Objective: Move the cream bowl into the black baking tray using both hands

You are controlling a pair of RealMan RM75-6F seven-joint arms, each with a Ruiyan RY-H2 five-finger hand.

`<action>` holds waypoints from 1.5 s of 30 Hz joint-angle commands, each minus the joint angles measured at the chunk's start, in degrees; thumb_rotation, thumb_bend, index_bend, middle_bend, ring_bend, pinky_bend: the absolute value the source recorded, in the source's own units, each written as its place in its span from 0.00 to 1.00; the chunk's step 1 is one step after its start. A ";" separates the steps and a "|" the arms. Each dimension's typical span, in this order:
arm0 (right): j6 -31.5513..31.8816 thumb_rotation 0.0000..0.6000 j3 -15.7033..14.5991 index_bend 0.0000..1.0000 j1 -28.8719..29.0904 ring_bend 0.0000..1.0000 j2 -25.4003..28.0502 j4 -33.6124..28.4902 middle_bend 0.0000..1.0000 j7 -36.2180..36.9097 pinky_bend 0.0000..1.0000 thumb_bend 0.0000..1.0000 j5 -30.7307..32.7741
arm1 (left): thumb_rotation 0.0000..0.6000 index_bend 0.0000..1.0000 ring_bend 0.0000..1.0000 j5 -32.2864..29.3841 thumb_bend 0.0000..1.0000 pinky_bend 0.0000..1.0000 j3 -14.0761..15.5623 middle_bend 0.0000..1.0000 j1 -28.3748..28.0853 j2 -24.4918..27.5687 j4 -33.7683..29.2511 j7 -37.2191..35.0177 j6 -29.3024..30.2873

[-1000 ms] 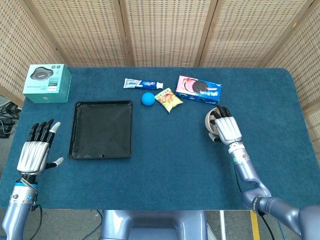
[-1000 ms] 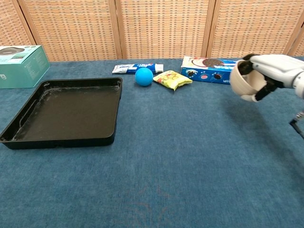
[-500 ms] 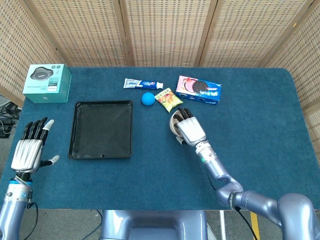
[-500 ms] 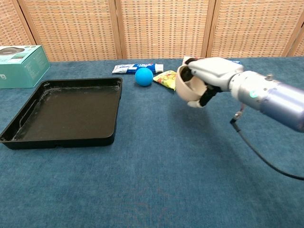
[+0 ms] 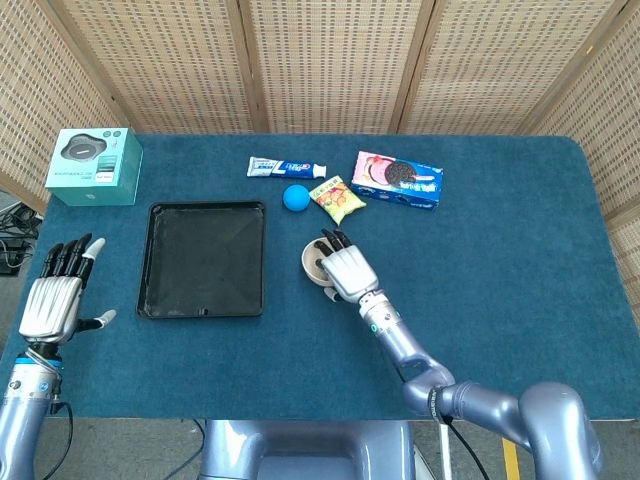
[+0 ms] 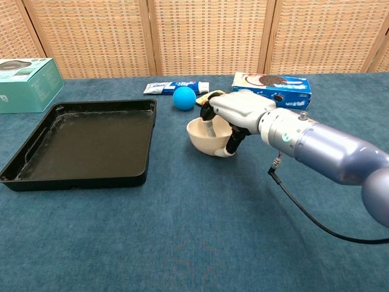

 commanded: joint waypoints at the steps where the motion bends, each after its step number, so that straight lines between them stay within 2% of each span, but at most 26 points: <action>1: -0.13 1.00 -0.12 0.51 0.04 0.01 0.01 -0.06 0.18 -0.06 0.11 0.35 0.26 | 1.00 0.00 0.00 0.02 0.00 0.00 0.02 0.00 0.00 0.03 -0.03 0.01 0.03; 8: 1.62 1.00 -0.10 0.30 -0.68 0.00 1.58 -1.73 0.03 -2.06 0.06 0.29 0.85 | 1.00 0.00 0.00 0.14 0.00 0.00 0.18 0.00 -0.03 0.03 -0.13 0.19 0.14; 13: 4.14 1.00 0.09 0.19 -2.67 0.00 5.61 -5.77 0.00 -5.13 0.02 0.28 1.94 | 1.00 0.00 0.00 0.22 0.00 0.00 0.36 0.00 -0.09 -0.01 -0.20 0.40 0.02; 20: 9.56 1.00 -1.55 0.16 -8.67 0.00 13.69 -13.53 0.00 -6.09 0.00 0.28 2.44 | 1.00 0.00 0.00 0.51 0.00 0.00 0.62 0.00 -0.10 -0.26 -0.54 1.54 0.41; 27: 16.29 1.00 -5.24 0.10 -16.79 0.00 22.36 -19.12 0.00 -1.96 0.00 0.28 0.72 | 1.00 0.00 0.00 0.60 0.00 0.00 0.95 0.00 -0.34 -1.03 -0.60 3.66 0.50; 30: 20.55 1.00 -7.43 0.10 -21.27 0.00 25.88 -20.57 0.00 2.75 0.00 0.28 -1.38 | 1.00 0.00 0.00 0.67 0.00 0.00 1.12 0.00 -0.62 -1.66 -0.50 4.92 0.38; 35: 27.64 1.00 -10.37 0.10 -26.99 0.00 28.34 -19.30 0.00 9.76 0.00 0.28 -5.75 | 1.00 0.00 0.00 1.14 0.00 0.00 1.19 0.00 -0.86 -2.43 -0.72 6.46 0.85; 45: 32.05 1.00 -11.93 0.09 -33.43 0.00 28.79 -14.97 0.00 18.09 0.00 0.28 -5.75 | 1.00 0.00 0.00 3.16 0.00 0.00 1.90 0.00 -1.63 -5.49 1.18 7.74 0.96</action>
